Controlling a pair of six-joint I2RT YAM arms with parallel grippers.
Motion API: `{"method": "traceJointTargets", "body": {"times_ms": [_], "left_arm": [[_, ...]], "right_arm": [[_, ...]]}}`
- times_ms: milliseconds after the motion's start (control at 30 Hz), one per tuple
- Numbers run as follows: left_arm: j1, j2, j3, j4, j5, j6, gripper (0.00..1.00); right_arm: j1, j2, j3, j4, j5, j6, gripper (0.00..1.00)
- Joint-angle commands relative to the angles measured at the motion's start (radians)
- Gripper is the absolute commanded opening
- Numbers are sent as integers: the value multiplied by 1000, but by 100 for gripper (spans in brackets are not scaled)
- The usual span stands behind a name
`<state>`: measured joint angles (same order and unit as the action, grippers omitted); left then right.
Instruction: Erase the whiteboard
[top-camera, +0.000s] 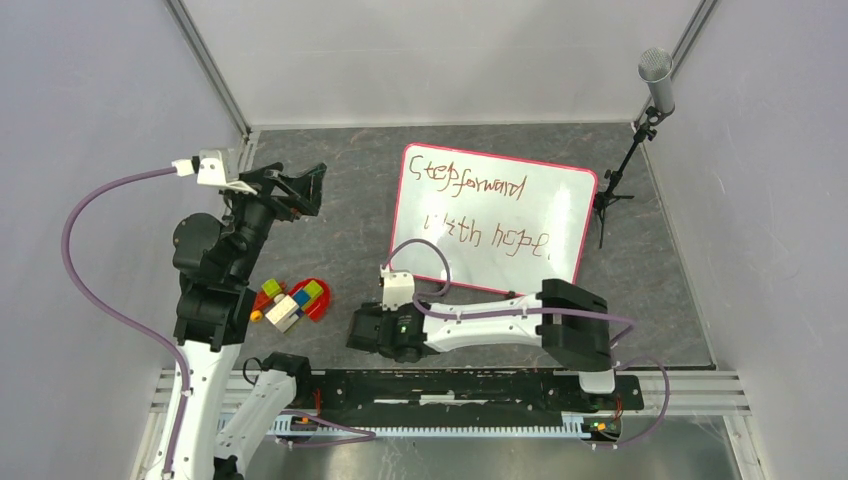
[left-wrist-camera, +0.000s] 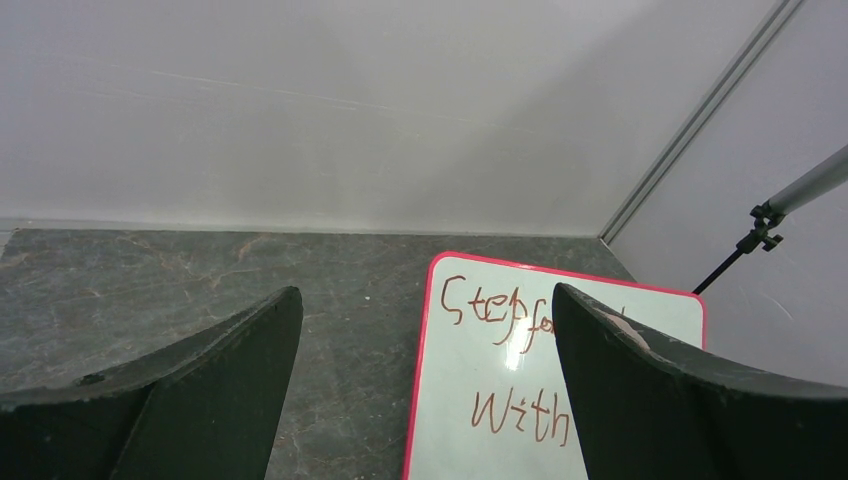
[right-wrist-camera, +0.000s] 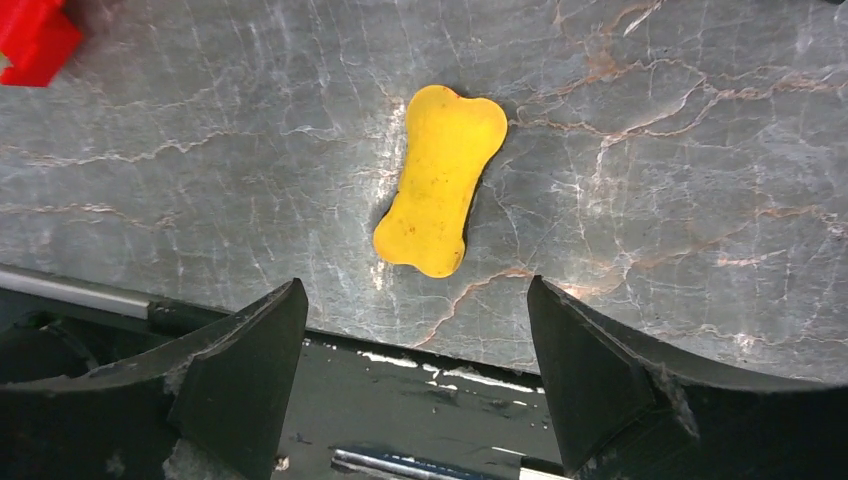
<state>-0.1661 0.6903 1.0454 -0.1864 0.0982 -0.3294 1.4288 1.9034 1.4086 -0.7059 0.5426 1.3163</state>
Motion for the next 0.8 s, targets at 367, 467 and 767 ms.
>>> {"method": "traceJointTargets", "body": {"times_ms": [367,467,767], "left_arm": [[-29,-14,-8,28,-12,-14,100],[-30,-14,-8,28,-12,-13,100],[-32,-13,-9,26,-18,-5,100]], "right_arm": [[-4,217,189,-128,106,46,78],[-16,227,189,-141,128,53,72],[-24,251,206,-140,156,6,61]]}}
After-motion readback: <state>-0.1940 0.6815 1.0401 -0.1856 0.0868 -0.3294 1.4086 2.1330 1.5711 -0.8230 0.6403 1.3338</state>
